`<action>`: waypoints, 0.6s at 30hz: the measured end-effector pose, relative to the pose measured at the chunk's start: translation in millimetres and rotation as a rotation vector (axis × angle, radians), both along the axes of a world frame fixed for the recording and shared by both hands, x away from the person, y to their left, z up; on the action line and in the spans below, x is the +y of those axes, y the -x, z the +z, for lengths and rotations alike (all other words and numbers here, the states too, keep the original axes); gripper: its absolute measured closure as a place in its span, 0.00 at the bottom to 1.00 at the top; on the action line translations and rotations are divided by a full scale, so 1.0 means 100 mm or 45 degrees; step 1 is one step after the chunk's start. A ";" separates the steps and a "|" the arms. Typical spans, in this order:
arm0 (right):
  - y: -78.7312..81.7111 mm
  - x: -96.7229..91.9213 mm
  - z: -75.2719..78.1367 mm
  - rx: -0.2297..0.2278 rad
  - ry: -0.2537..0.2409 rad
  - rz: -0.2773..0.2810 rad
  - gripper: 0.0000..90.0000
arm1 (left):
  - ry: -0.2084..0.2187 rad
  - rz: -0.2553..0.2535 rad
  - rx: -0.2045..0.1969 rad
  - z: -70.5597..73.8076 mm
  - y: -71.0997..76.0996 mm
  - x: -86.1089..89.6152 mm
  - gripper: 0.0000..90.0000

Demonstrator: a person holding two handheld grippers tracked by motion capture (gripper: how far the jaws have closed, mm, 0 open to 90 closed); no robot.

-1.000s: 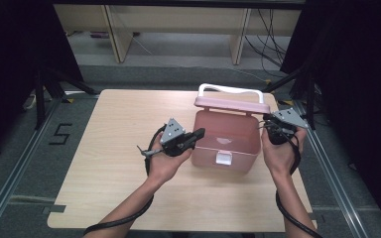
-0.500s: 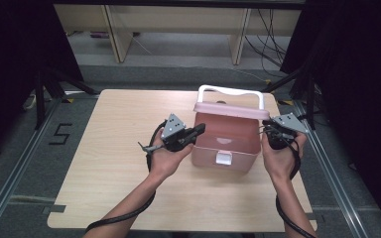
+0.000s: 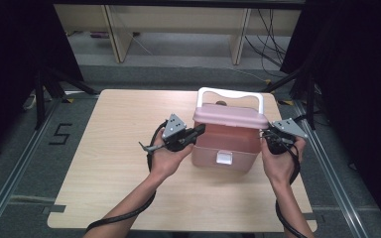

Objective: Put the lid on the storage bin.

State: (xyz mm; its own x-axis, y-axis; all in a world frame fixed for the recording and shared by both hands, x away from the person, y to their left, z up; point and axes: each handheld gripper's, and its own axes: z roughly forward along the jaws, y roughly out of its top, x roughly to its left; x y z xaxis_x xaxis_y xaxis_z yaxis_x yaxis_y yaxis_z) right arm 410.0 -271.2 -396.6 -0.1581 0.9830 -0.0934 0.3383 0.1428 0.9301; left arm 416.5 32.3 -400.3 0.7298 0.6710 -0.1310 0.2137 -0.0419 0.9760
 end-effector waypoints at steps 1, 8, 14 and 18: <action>0.02 0.03 -0.01 0.026 -0.050 -0.017 0.94 | 0.001 -0.001 0.003 -0.01 0.00 0.00 1.00; 0.03 0.01 -0.11 0.045 -0.031 -0.004 0.92 | -0.004 0.000 0.016 -0.06 -0.01 0.00 1.00; 0.09 0.00 -0.17 0.088 -0.024 0.024 0.88 | -0.011 -0.002 0.013 -0.06 0.01 -0.01 1.00; 0.18 -0.03 -0.20 0.114 -0.040 0.034 0.89 | -0.017 -0.006 0.008 -0.05 0.03 0.00 1.00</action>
State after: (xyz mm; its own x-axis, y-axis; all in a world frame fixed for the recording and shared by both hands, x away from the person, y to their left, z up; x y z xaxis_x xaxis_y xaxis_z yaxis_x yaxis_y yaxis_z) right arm 392.5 -274.2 -416.6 -0.1905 0.9806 -0.0466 0.4171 0.1238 0.9004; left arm 413.7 32.0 -405.3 0.7323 0.6691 -0.1267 0.2197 -0.0559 0.9740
